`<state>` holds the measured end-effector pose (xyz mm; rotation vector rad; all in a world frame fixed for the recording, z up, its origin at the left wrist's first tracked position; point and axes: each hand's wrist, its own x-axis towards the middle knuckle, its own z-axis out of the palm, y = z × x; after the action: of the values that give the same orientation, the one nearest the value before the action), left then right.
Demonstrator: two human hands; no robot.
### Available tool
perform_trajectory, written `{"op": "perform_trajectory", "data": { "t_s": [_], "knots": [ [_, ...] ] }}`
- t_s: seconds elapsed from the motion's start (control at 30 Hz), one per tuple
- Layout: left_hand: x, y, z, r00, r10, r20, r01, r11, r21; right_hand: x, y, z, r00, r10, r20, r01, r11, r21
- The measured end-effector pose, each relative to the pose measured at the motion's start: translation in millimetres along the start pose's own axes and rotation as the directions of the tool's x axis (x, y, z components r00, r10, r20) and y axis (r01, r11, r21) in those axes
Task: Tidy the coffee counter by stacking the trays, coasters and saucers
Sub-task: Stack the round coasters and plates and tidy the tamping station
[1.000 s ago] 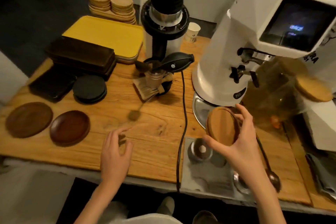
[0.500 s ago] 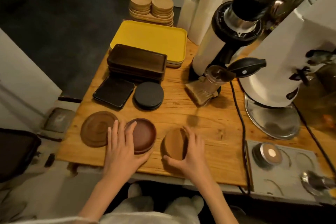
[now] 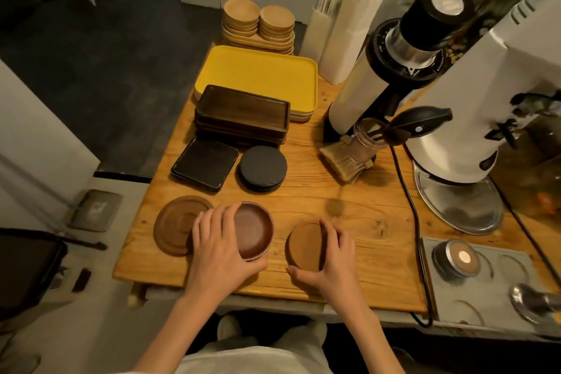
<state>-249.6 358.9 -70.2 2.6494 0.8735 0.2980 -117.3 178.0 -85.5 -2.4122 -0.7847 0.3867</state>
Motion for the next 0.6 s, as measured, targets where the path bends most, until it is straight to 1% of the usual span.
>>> {"op": "perform_trajectory", "data": {
  "t_s": [0.1,0.23,0.33,0.6],
  "knots": [
    [-4.3,-23.4,-12.0,0.996,-0.080,-0.037,0.078,0.996,-0.041,-0.5,0.7,0.8,1.000,0.000,-0.002,0.000,1.000,0.014],
    [-11.0,-62.1,-26.7,0.984,-0.179,-0.006,0.178,0.981,-0.073,0.5,2.2,1.7,1.000,0.014,0.011,-0.014,1.000,0.023],
    [-10.7,-79.3,-27.8,0.977,-0.214,0.007,0.214,0.974,-0.068,1.6,2.8,1.8,1.000,0.011,0.011,-0.012,1.000,0.012],
    [-4.3,-87.8,-19.3,0.982,-0.188,-0.031,0.179,0.966,-0.186,3.3,0.5,5.6,1.000,0.005,0.004,-0.005,1.000,-0.001]
  ]
}}
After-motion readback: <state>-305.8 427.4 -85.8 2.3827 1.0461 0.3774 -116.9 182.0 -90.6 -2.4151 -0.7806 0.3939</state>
